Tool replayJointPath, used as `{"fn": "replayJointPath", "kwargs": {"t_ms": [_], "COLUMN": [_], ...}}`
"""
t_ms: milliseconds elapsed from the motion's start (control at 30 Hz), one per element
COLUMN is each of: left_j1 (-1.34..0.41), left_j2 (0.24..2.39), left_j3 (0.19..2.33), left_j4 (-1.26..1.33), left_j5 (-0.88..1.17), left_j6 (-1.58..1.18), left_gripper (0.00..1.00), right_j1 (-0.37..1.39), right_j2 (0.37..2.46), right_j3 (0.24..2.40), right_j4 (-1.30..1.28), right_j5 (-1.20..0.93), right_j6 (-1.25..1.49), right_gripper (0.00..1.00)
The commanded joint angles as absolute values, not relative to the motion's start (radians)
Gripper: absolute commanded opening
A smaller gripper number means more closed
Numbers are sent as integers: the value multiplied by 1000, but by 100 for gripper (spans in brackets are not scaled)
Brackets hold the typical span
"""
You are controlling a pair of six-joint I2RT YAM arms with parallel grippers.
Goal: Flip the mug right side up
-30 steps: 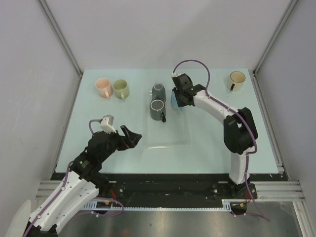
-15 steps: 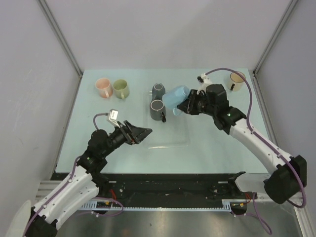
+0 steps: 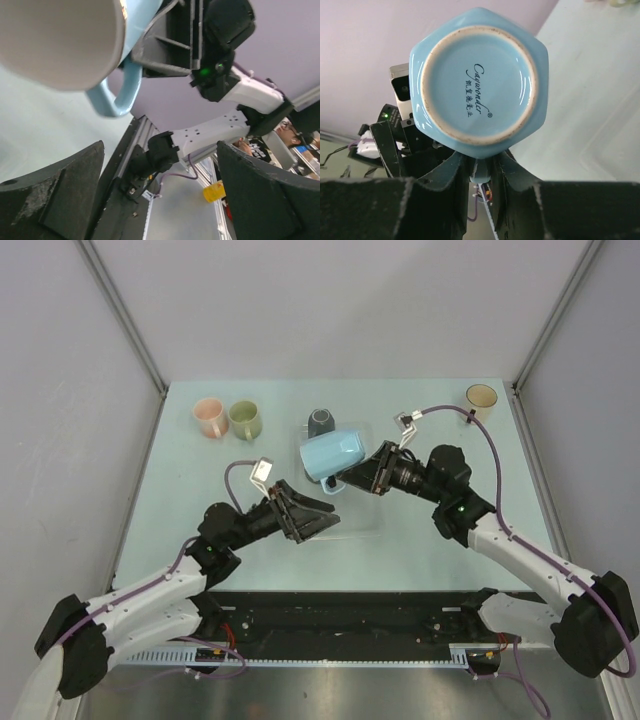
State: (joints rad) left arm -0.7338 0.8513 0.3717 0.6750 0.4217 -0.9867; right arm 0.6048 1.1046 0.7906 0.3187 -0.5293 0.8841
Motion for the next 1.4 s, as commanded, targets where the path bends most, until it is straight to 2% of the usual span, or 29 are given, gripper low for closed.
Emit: {"fn": "replayJointPath", "kwargs": {"t_ms": [0, 100, 433, 833, 967, 1167, 1367], "left_j1": [-778, -781, -779, -761, -759, -759, -759], "left_j2": [884, 890, 908, 888, 896, 910, 916], "left_j3": [443, 425, 453, 488, 505, 523, 532], "left_j4": [802, 856, 880, 855, 838, 834, 850], "left_j5": [390, 350, 314, 279, 291, 301, 299], "left_j6": [-957, -969, -969, -974, -969, -986, -1009], "left_gripper": [93, 87, 82, 66, 51, 39, 44], "right_j1": [643, 663, 707, 730, 738, 756, 770], "right_j2": [1057, 1063, 1058, 1040, 1042, 1048, 1051], "right_j3": [798, 799, 798, 796, 798, 798, 798], "right_j4": [598, 624, 653, 618, 617, 600, 587], "right_j5": [-545, -546, -549, -545, -541, -535, -526], "right_j6": [959, 974, 977, 950, 943, 914, 890], "right_gripper": [0, 0, 0, 0, 0, 0, 0]}}
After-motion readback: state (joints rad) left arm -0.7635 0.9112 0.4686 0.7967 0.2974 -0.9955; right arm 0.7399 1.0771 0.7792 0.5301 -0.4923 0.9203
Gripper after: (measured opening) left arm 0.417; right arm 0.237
